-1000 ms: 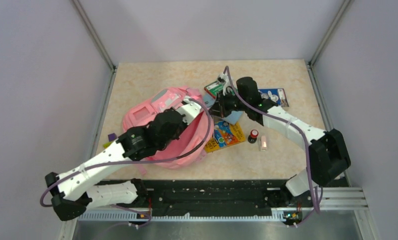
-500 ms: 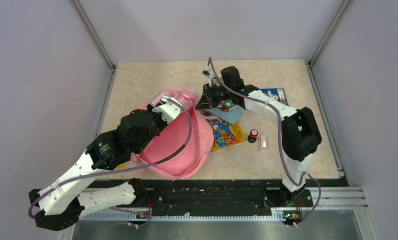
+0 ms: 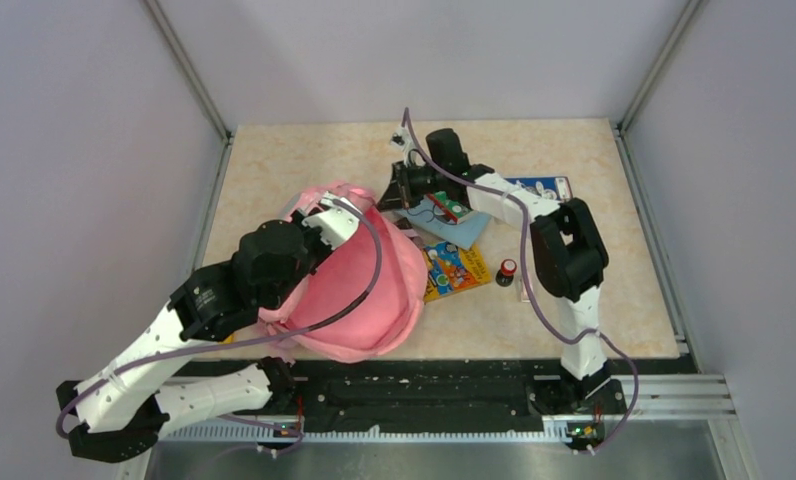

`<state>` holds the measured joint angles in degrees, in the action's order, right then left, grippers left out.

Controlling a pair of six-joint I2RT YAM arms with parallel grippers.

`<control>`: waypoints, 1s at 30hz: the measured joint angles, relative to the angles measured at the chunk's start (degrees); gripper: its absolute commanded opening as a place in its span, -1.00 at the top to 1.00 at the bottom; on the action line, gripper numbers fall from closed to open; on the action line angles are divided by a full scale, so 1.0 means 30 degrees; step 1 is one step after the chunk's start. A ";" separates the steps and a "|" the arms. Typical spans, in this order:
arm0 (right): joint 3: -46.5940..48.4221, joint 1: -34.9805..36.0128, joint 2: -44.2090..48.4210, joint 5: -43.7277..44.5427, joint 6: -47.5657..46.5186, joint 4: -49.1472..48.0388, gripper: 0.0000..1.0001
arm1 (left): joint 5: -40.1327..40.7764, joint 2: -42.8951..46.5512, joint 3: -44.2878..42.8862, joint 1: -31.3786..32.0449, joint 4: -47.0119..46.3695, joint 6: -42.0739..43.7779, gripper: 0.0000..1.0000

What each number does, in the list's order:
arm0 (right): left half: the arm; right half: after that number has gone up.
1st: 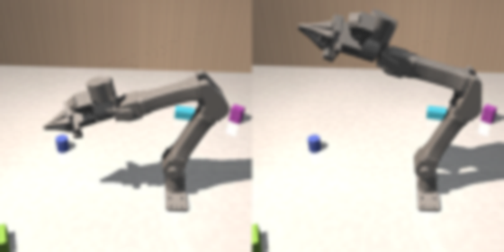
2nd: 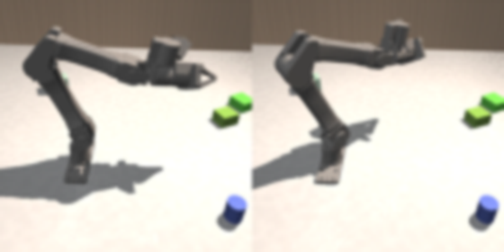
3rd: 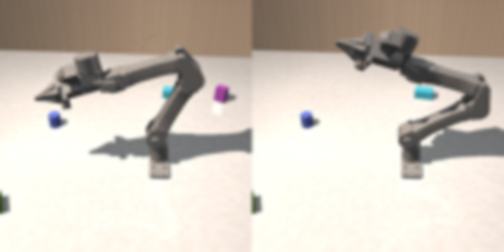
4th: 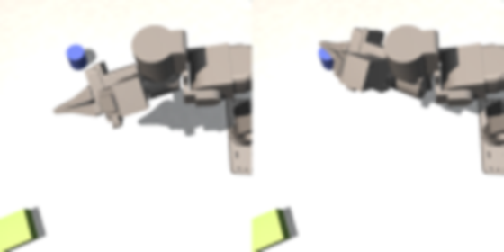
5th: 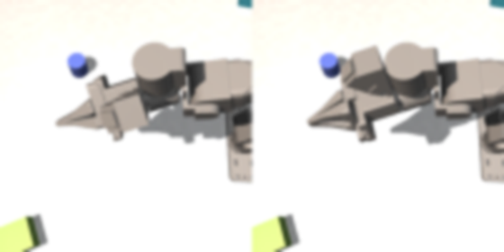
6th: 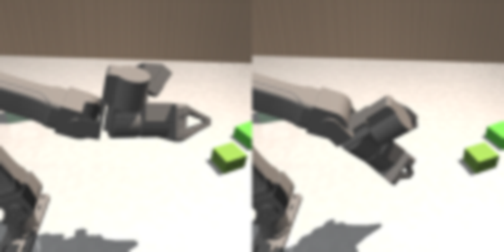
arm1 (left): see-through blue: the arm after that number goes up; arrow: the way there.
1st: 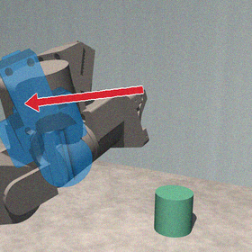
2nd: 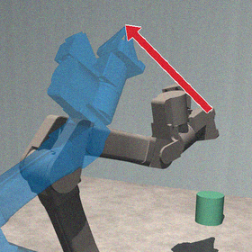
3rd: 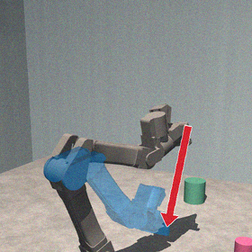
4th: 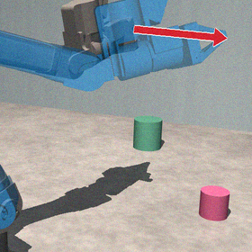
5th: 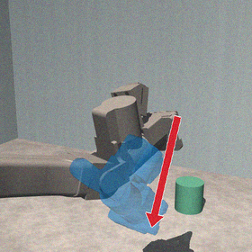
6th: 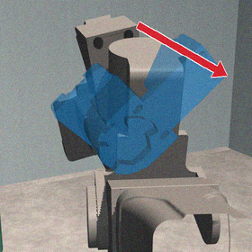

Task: Pack the student bag
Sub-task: Unzip the student bag at the center of the board, then pick up the book from the center of the board.

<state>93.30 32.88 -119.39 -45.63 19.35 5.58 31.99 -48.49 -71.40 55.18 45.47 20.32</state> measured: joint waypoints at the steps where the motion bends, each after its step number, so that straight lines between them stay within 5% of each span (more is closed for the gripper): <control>1: 0.0175 0.0000 -0.0051 0.0073 0.0073 -0.0058 1.00 | 0.0153 0.0000 0.0000 0.0000 -0.0036 0.0007 1.00; 6: 0.0583 0.0000 -0.0044 0.1158 0.0058 -0.0015 0.36 | 0.0991 -0.0233 0.0481 -0.1086 -0.1450 0.0044 1.00; 10: 0.0517 -0.0182 0.0160 0.3184 -0.0058 0.0474 -0.25 | -0.1013 -0.0874 0.0780 -0.5115 -0.3155 -0.0896 1.00; 13: -0.0240 -0.0634 0.1239 0.4233 -0.0117 0.0714 -0.49 | -0.1843 -0.1209 0.1122 -0.7482 -0.4000 -0.1807 1.00; 21: -0.4138 -0.2288 0.6768 0.5909 -0.0452 0.0801 -0.53 | -0.2106 -0.2178 0.1712 -1.0382 -0.5020 -0.3869 1.00; 30: -0.8466 -0.2375 0.6994 0.5195 -0.0488 0.0925 -0.45 | -0.1800 -0.0794 0.4437 -1.1264 -0.7045 -0.5253 1.00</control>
<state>67.90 25.76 -98.41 -30.04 17.89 8.36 26.59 -50.87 -58.08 21.39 24.34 4.56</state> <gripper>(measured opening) 0.738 0.037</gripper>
